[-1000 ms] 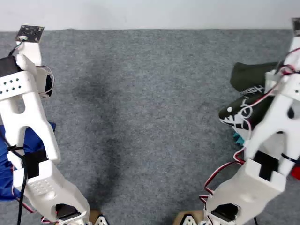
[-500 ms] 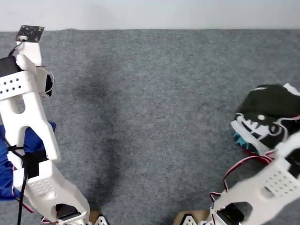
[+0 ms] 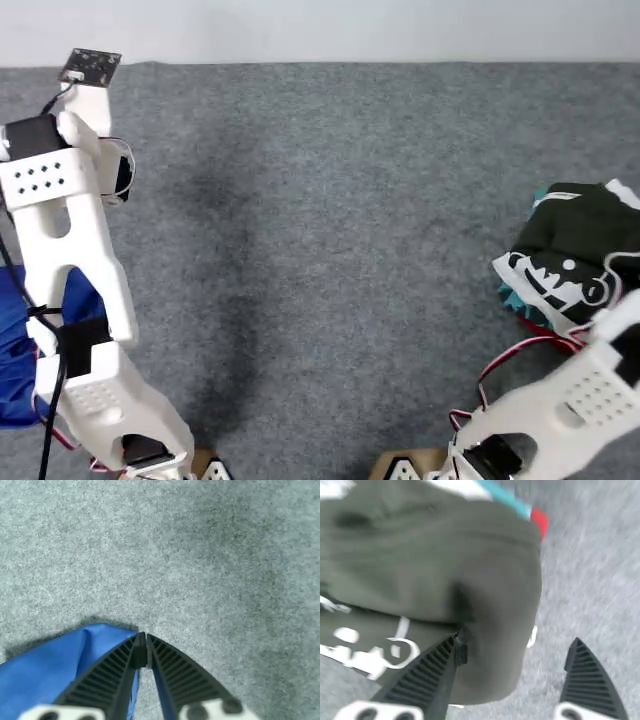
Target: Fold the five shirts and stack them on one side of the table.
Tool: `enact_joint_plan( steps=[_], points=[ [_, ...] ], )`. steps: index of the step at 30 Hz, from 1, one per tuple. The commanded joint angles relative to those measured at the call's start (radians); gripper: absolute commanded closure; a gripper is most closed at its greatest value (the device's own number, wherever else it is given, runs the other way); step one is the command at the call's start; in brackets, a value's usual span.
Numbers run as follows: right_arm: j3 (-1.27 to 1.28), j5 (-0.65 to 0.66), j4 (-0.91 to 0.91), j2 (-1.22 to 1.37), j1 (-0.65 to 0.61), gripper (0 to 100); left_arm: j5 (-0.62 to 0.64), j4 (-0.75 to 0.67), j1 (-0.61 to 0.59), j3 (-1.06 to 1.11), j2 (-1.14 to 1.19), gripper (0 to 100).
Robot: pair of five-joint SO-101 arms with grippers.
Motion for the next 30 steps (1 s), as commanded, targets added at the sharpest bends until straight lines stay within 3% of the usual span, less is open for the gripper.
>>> enact_joint_plan(
  steps=[1, 4, 8, 10, 18, 30],
  points=[
    [-0.044, -0.046, 0.039, -0.116, -0.076, 69.0, -0.005, 0.021, 0.006, -0.007, -0.058, 99],
    [0.023, -0.051, 0.039, -0.150, -0.137, 77.4, -0.005, 0.021, 0.006, -0.007, -0.058, 99],
    [0.166, -0.043, 0.039, -0.182, -0.196, 99.8, -0.005, 0.021, 0.006, -0.007, -0.058, 99],
    [0.247, -0.044, 0.039, -0.196, -0.197, 95.7, -0.005, 0.021, 0.005, -0.007, -0.058, 99],
    [0.399, -0.006, 0.015, -0.177, -0.249, 98.8, -0.005, 0.021, 0.006, -0.007, -0.058, 99],
    [0.393, -0.008, -0.303, -0.002, -0.321, 98.8, -0.006, 0.021, 0.006, -0.007, -0.058, 99]
  ],
)
